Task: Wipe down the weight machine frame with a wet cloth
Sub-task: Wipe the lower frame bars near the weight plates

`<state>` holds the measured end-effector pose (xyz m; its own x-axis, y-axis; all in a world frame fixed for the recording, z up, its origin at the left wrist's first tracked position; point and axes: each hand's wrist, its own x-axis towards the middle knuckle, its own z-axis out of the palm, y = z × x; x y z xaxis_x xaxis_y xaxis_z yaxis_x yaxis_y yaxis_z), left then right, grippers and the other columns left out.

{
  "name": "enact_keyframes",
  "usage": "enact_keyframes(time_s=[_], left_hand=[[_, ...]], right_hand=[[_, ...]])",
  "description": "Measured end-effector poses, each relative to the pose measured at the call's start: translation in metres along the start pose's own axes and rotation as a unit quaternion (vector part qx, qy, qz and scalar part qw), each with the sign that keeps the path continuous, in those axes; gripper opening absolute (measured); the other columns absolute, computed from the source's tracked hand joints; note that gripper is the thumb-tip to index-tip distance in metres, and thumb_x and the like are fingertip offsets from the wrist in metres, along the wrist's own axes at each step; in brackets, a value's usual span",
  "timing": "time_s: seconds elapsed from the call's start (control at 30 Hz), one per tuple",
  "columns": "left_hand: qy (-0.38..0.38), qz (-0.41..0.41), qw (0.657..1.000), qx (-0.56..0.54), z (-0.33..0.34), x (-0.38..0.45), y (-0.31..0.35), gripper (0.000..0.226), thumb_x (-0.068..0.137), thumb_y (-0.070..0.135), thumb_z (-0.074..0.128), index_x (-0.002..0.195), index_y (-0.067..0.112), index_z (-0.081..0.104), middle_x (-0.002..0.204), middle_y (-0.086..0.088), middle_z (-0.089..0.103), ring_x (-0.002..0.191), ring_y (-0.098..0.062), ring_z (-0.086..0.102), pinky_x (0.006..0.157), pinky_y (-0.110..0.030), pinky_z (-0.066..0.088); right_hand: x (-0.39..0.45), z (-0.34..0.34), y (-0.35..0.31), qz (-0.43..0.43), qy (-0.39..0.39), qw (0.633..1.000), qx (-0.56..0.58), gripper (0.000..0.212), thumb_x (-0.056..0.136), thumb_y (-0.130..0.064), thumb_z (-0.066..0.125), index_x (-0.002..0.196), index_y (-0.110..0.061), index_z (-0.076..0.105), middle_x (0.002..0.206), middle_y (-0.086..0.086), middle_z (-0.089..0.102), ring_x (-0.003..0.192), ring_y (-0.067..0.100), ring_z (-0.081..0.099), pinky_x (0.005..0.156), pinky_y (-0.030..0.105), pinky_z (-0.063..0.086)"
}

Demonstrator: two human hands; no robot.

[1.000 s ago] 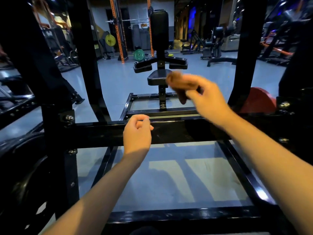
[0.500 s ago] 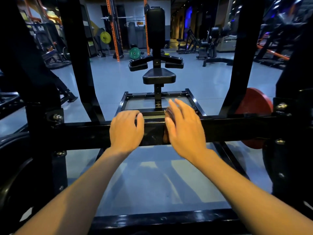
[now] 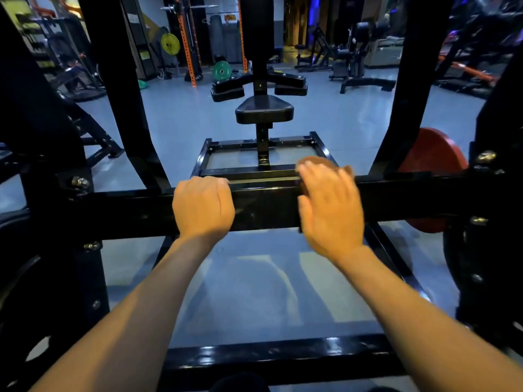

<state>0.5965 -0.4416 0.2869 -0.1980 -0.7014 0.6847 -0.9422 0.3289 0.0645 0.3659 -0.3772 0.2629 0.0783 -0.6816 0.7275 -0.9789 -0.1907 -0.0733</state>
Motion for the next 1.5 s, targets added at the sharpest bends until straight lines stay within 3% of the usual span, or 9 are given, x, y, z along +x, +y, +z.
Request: enact_keyframes(time_s=[0.23, 0.43, 0.57, 0.8, 1.0, 1.1, 1.2, 1.33, 1.5], left_hand=[[-0.018, 0.004, 1.000, 0.016, 0.005, 0.000, 0.004, 0.056, 0.087, 0.020, 0.022, 0.074, 0.012, 0.076, 0.061, -0.007, 0.065, 0.059, -0.017, 0.034, 0.064, -0.033, 0.024], [-0.011, 0.025, 0.998, 0.052, 0.006, -0.002, -0.001, 0.041, 0.086, 0.012, 0.038, 0.078, 0.010, 0.079, 0.059, -0.008, 0.065, 0.053, -0.028, 0.054, 0.062, -0.031, 0.029], [-0.027, 0.001, 0.996, 0.082, 0.003, 0.001, 0.002, 0.035, 0.091, 0.008, 0.046, 0.084, 0.015, 0.079, 0.057, -0.005, 0.058, 0.056, -0.027, 0.051, 0.064, -0.033, 0.029], [-0.010, -0.029, 0.998, 0.057, -0.002, -0.004, 0.008, 0.041, 0.092, 0.010, 0.035, 0.064, 0.012, 0.065, 0.053, -0.004, 0.048, 0.056, -0.023, 0.034, 0.065, -0.037, 0.024], [0.008, -0.038, 0.997, -0.073, -0.018, 0.010, 0.062, 0.050, 0.101, 0.020, 0.027, 0.051, 0.019, 0.033, 0.049, 0.005, 0.035, 0.053, -0.020, 0.034, 0.093, -0.047, 0.041], [-0.050, 0.016, 0.995, -0.086, -0.020, 0.036, 0.105, 0.047, 0.103, 0.018, 0.022, 0.067, 0.010, 0.052, 0.062, -0.013, 0.059, 0.055, -0.030, 0.049, 0.068, -0.043, 0.040], [-0.173, 0.032, 0.979, -0.100, -0.009, 0.061, 0.126, 0.037, 0.109, 0.020, 0.022, 0.108, 0.007, 0.056, 0.102, -0.025, 0.066, 0.089, -0.043, 0.059, 0.072, -0.044, 0.038], [-0.248, -0.011, 0.965, -0.088, 0.002, 0.053, 0.134, 0.051, 0.110, 0.033, 0.015, 0.080, 0.012, 0.050, 0.092, -0.015, 0.056, 0.087, -0.033, 0.048, 0.079, -0.042, 0.036], [-0.250, -0.047, 0.966, -0.042, 0.004, 0.052, 0.143, 0.051, 0.109, 0.031, 0.015, 0.091, 0.010, 0.058, 0.084, -0.011, 0.054, 0.082, -0.031, 0.050, 0.078, -0.039, 0.035]], right_hand=[[-0.012, -0.013, 0.048, 0.119, 0.104, 0.987, -0.024, 0.044, 0.101, -0.023, 0.045, 0.139, -0.004, 0.057, 0.143, 0.012, 0.057, 0.134, 0.033, 0.052, 0.115, 0.055, 0.034], [0.006, 0.044, -0.064, 0.013, 0.107, 0.994, 0.014, 0.050, 0.106, -0.025, 0.041, 0.150, -0.004, 0.051, 0.152, 0.013, 0.053, 0.141, 0.031, 0.048, 0.122, 0.047, 0.030], [-0.006, 0.018, -0.018, -0.091, 0.030, 0.995, -0.023, 0.056, 0.103, -0.022, 0.043, 0.157, -0.006, 0.040, 0.162, 0.012, 0.039, 0.151, 0.029, 0.035, 0.126, 0.047, 0.022], [-0.052, -0.067, 0.149, 0.077, 0.025, 0.995, -0.052, 0.051, 0.105, -0.023, 0.038, 0.154, -0.005, 0.040, 0.154, 0.017, 0.045, 0.143, 0.036, 0.041, 0.121, 0.051, 0.028], [-0.016, -0.050, 0.098, 0.172, 0.121, 0.978, 0.001, 0.043, 0.106, -0.024, 0.040, 0.144, -0.009, 0.054, 0.110, 0.007, 0.065, 0.102, 0.026, 0.058, 0.096, 0.045, 0.042], [0.000, -0.021, 0.042, 0.142, 0.131, 0.981, 0.030, 0.040, 0.106, -0.024, 0.040, 0.137, -0.010, 0.061, 0.103, 0.004, 0.069, 0.095, 0.024, 0.060, 0.092, 0.044, 0.044], [0.003, -0.027, 0.044, 0.034, 0.083, 0.993, 0.072, 0.030, 0.106, -0.021, 0.040, 0.122, -0.014, 0.065, 0.103, 0.001, 0.066, 0.093, 0.022, 0.059, 0.088, 0.041, 0.044], [-0.019, -0.066, 0.135, 0.074, 0.092, 0.993, 0.024, 0.014, 0.095, -0.013, 0.054, 0.106, -0.015, 0.064, 0.097, 0.003, 0.066, 0.089, 0.022, 0.059, 0.084, 0.045, 0.045], [-0.049, -0.078, 0.209, 0.143, 0.120, 0.982, -0.007, 0.032, 0.100, -0.016, 0.049, 0.130, -0.012, 0.061, 0.126, 0.004, 0.063, 0.116, 0.021, 0.056, 0.109, 0.040, 0.041]])
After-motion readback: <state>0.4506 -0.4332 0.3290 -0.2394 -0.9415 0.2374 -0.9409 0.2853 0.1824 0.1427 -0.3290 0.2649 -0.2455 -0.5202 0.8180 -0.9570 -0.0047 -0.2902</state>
